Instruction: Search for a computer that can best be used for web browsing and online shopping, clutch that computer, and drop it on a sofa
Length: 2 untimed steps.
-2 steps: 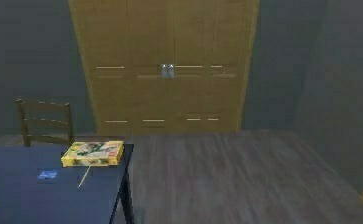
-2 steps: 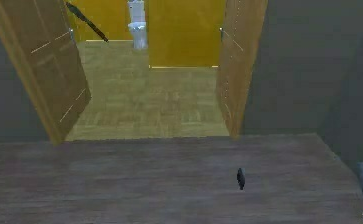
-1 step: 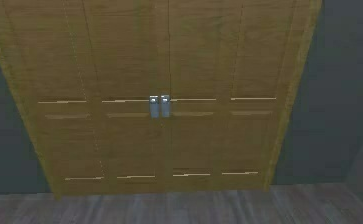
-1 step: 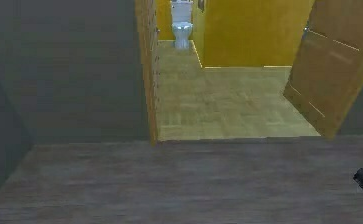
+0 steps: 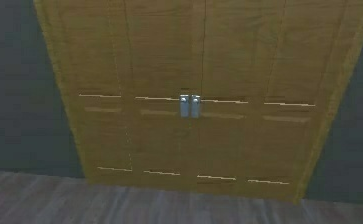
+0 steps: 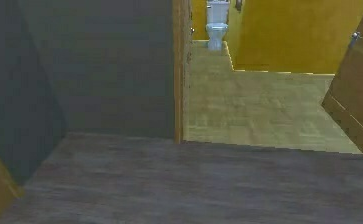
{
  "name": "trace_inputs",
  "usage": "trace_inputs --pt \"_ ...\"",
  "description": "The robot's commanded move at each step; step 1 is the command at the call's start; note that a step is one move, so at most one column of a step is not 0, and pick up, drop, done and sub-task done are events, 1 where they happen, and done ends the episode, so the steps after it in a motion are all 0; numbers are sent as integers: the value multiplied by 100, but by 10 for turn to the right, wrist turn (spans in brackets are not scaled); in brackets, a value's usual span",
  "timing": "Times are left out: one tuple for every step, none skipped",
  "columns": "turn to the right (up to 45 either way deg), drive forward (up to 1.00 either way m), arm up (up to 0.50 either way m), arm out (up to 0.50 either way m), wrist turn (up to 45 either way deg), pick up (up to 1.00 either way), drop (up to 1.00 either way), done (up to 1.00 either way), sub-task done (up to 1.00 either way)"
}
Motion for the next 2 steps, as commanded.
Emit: trace_inputs --pt "0 10 0 0 0 0 0 0 0" --pt "-300 0 0 0 0 0 0 0 0"
